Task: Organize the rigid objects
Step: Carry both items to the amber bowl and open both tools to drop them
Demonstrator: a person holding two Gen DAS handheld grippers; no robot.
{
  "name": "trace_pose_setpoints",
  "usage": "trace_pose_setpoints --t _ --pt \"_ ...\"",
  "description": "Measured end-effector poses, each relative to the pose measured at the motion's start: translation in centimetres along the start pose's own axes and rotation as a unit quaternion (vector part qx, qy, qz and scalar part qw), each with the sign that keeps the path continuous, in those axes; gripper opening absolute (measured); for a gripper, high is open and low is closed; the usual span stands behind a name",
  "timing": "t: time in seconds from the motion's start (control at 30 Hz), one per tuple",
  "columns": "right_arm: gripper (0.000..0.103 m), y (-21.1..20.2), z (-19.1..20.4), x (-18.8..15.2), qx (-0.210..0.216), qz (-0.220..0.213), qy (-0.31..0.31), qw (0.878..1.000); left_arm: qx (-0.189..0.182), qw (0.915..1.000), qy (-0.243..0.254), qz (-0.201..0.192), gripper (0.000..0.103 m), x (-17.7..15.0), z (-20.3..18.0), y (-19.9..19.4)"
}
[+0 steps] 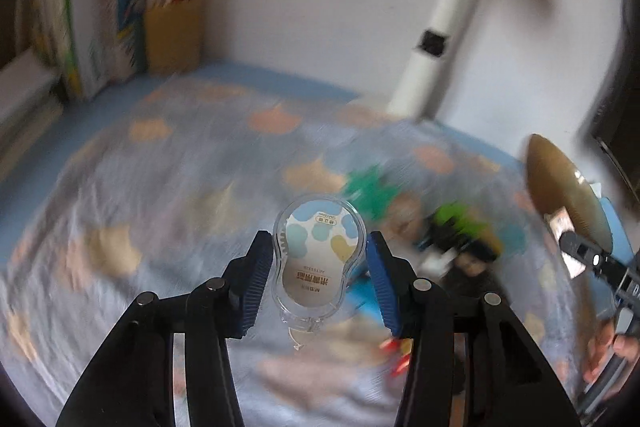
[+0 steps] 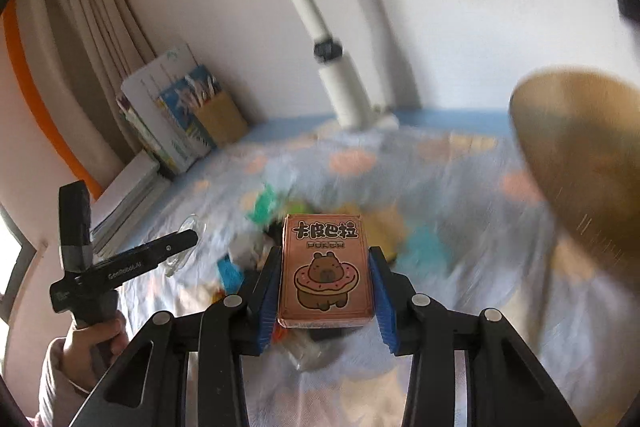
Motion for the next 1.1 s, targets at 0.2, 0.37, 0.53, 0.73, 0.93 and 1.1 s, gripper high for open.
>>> trace_pose_setpoints --t 0.2,0.37,0.53,0.73,0.93,1.1 --pt "0.04 -2.4 -4.0 4.0 -0.019 -0.034 0.032 0.999 -0.044 0.998 0.046 -0.008 0.045 3.9 -6.3 1.2" --pt "0.04 -3.3 -10.7 5.9 -0.054 -0.033 0.082 0.995 -0.105 0.9914 0.078 -0.002 0.045 5.9 -13.9 4.3" --pt "0.04 -3.7 -16.8 6.4 -0.092 -0.017 0.127 0.988 -0.174 0.979 0.103 0.024 0.045 6.2 -22.1 8.4" --pt "0.04 -3.9 -21.1 5.9 -0.127 0.0 0.141 0.982 -0.209 0.9673 0.132 0.058 0.045 4.5 -28.5 12.3" --pt "0.04 -4.4 -23.3 5.4 -0.14 0.002 0.147 0.979 -0.217 0.9623 0.142 0.082 0.045 2.8 -30.4 14.2" --pt "0.04 -4.7 -23.9 5.2 -0.147 0.0 0.145 0.978 -0.217 0.9621 0.141 0.086 0.045 2.4 -30.9 15.0"
Point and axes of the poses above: each gripper's, at about its wrist camera, not at the fingertips, and y roughly the way its jaws point, z to its left, x to its top, the point moved 3 cm from there along y, roughly the way its jaws point, and after that the axes turned 11 degrees about -x, right-handed, at the moved point
